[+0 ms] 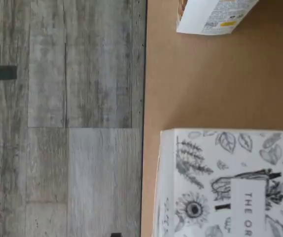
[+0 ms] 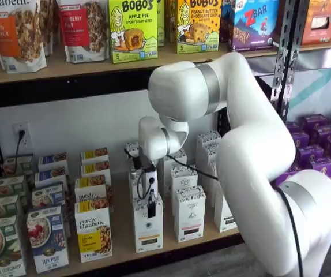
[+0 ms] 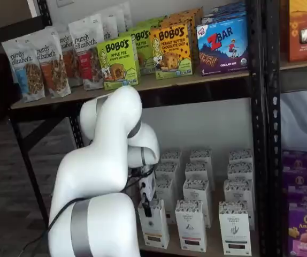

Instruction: Pick up the white box with a yellow strip in the middle, on the bottom shelf, the fourth box from the left

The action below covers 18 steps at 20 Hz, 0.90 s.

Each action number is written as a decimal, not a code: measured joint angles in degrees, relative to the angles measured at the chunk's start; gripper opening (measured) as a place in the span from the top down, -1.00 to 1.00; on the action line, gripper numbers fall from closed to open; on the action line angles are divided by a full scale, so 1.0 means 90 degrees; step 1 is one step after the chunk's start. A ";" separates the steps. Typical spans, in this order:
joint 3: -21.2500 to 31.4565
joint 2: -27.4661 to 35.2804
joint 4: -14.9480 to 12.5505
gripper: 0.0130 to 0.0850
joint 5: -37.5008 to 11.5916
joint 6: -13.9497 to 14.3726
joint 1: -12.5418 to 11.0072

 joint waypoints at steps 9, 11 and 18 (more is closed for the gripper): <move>-0.0233 0.0235 0.0062 -1.00 0.0019 -0.0036 0.0015; -0.0239 0.0274 0.0093 -1.00 -0.0076 -0.0053 0.0028; -0.0283 0.0347 0.0141 -0.56 -0.0130 -0.0085 0.0039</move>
